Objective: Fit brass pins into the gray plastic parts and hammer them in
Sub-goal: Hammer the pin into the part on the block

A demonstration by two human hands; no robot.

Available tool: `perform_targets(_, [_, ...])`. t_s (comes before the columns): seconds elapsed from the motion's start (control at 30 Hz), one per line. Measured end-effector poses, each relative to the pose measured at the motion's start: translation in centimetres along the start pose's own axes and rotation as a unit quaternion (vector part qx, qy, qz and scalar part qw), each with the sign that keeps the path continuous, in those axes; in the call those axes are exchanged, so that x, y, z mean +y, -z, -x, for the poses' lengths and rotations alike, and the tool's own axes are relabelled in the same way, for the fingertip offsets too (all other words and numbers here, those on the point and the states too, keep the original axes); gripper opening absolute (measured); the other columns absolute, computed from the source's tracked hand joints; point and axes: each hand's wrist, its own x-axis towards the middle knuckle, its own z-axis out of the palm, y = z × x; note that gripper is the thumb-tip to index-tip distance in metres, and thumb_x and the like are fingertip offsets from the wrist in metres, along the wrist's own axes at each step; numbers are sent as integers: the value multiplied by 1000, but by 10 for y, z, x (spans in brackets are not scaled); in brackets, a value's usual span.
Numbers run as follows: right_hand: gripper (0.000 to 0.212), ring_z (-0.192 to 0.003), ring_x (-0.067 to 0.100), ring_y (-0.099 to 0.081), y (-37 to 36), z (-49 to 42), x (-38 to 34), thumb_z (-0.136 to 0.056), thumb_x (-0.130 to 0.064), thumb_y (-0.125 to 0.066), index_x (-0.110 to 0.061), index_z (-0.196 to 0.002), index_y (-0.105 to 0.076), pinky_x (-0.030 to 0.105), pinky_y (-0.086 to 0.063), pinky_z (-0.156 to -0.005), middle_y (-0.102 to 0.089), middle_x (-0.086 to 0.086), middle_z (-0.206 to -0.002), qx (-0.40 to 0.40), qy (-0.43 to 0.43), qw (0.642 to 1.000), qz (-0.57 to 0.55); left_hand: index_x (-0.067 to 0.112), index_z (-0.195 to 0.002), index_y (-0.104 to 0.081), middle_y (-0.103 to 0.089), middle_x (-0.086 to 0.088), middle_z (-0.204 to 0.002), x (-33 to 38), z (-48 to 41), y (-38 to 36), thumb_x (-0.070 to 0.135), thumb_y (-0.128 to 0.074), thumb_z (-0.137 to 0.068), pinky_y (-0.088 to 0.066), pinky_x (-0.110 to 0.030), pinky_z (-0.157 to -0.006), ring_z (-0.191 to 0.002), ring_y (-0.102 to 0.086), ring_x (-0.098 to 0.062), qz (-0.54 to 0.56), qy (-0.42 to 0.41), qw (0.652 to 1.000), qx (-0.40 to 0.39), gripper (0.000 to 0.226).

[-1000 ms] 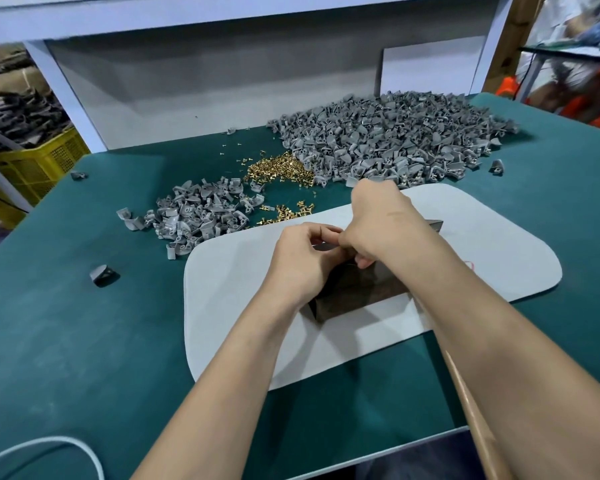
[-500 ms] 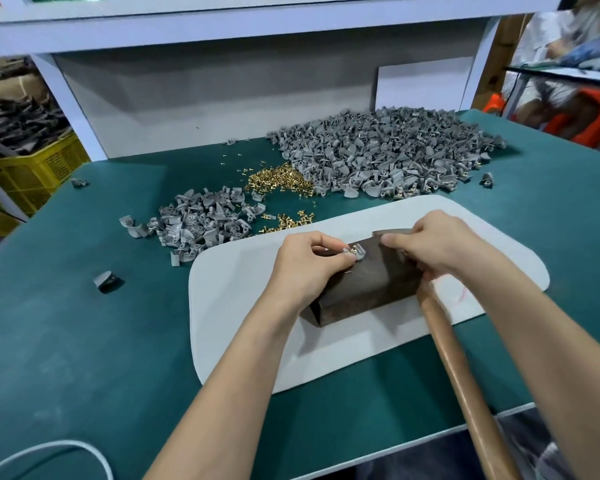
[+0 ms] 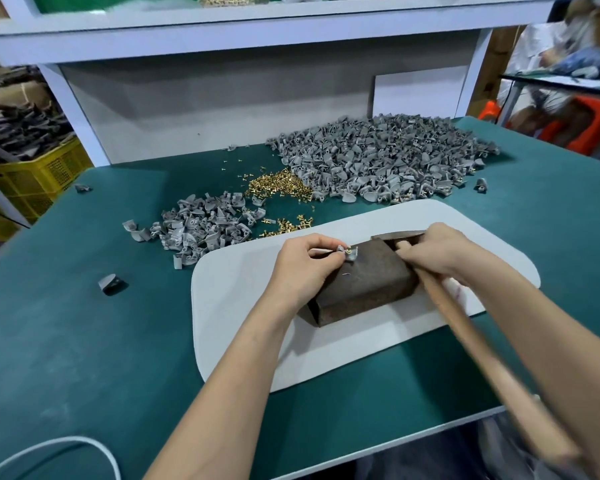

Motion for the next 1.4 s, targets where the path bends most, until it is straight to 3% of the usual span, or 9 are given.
perform_targets(0.13, [11, -36, 11, -44, 22, 13, 4, -83, -1, -53, -4, -72, -49, 16, -38, -34, -48, 10, -55, -125, -13, 955, -268, 22, -74, -68, -68, 5, -80, -1, -1, 1, 3, -65, -85, -49, -18, -68, -79, -63, -9, -1, -2, 1000, -6, 22])
perform_targets(0.23, [12, -31, 7, -34, 45, 32, -7, -90, -9, -52, -7, -79, -49, 14, -27, -32, -41, 6, -58, -117, 41, 925, -358, 22, -74, -67, -67, 7, -77, -2, -3, 1, 2, -65, -84, -48, -13, -65, -74, -62, -6, 1, -6, 1000, -6, 22])
perform_targets(0.37, [27, -27, 12, -34, 47, 60, -35, -98, -24, -46, -5, -81, -53, 14, -26, -32, -42, 0, -41, -121, 121, 957, -234, 13, -82, -65, -66, 2, -82, -4, -4, 0, 0, -65, -84, -49, -15, -69, -75, -61, -8, -4, -9, 1000, 3, 13])
perform_targets(0.53, [23, -22, 9, -31, 23, 74, -53, -99, -18, -43, -12, -77, -39, 13, -24, -30, -42, 7, -54, -106, 162, 977, -90, 14, -79, -62, -65, -1, -78, -4, -5, 0, -2, -64, -84, -47, -15, -63, -71, -62, -8, -5, -2, 1000, 0, 18])
perform_targets(0.87, [19, -38, 23, -48, 22, 75, -66, -99, -22, -41, -8, -88, -48, 17, -31, -26, -50, 10, -67, -67, 199, 975, 78, 16, -73, -62, -65, -1, -72, 0, -1, 1, 0, -67, -83, -49, -16, -58, -61, -62, -7, 6, 5, 1000, 0, 20])
perform_targets(1.0, [20, -41, 21, -45, 29, 77, -70, -99, -21, -41, -10, -83, -44, 18, -32, -31, -45, 7, -62, -27, 223, 974, 41, 17, -71, -64, -67, -4, -79, -1, -1, 2, 0, -67, -83, -49, -28, -70, -73, -64, -20, -3, -1, 1000, 11, 21])
perform_targets(1.13, [25, -68, 20, -41, 17, 80, -70, -101, -19, -35, -12, -77, -40, 27, -32, -52, -39, 0, -71, -61, 242, 956, 152, 11, -78, -64, -66, -3, -75, -3, -1, 3, 1, -68, -83, -47, -14, -58, -61, -62, -7, 5, 3, 1000, -1, 12])
perform_targets(1.27, [30, -56, 20, -42, 22, 78, -72, -102, -19, -35, -15, -71, -35, 22, -33, -39, -40, 3, -71, -37, 237, 963, 126, 11, -78, -65, -66, -1, -76, -2, -3, 3, 1, -68, -83, -48, -16, -61, -65, -61, -10, -2, -4, 1000, 5, 12])
perform_targets(1.4, [33, -49, 19, -44, 20, 69, -61, -100, -23, -39, -13, -69, -40, 26, -36, -45, -47, 6, -64, -84, 190, 976, 65, 16, -73, -64, -67, -2, -83, -1, -2, 2, 3, -70, -82, -50, -16, -65, -70, -61, -11, -11, -8, 1000, 12, 17])
